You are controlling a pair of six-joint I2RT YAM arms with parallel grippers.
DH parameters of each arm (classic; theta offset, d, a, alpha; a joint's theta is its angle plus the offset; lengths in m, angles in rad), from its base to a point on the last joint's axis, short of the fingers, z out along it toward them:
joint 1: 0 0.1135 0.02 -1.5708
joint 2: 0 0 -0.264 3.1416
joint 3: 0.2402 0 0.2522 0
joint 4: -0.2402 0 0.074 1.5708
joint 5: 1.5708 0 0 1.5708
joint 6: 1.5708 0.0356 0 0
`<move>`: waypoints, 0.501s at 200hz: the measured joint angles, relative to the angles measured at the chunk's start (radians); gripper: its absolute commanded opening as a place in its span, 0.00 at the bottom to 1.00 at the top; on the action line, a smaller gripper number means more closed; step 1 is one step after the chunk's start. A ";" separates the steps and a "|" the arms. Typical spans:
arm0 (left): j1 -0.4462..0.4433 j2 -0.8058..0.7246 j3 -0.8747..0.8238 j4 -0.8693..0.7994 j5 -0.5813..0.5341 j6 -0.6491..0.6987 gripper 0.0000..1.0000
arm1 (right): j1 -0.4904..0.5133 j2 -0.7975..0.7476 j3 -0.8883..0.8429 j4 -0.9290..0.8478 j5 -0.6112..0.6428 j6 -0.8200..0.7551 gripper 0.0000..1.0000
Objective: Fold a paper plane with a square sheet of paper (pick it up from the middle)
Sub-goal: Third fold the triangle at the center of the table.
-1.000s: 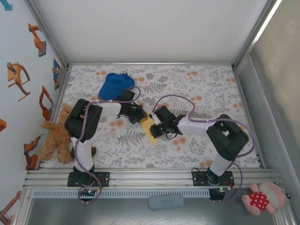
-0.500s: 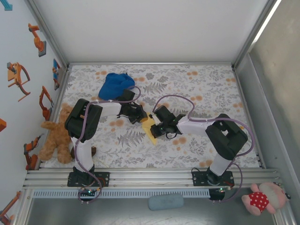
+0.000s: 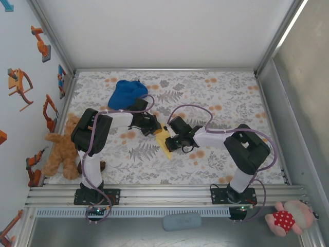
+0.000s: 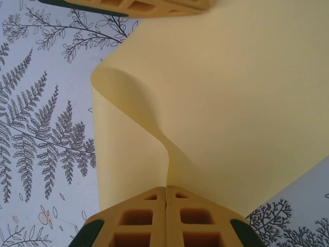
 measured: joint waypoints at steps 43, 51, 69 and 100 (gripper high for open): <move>0.000 0.000 0.001 0.000 0.000 0.000 0.08 | 0.000 0.003 0.001 0.000 0.001 0.000 0.00; 0.000 0.000 0.001 0.000 0.000 0.000 0.08 | 0.000 0.003 0.001 0.000 0.001 0.000 0.00; 0.000 0.001 0.001 0.000 0.001 0.002 0.08 | 0.000 0.003 0.002 0.000 0.001 0.000 0.00; 0.000 0.001 0.001 -0.001 0.001 0.003 0.08 | 0.000 0.007 0.002 0.001 0.001 0.000 0.00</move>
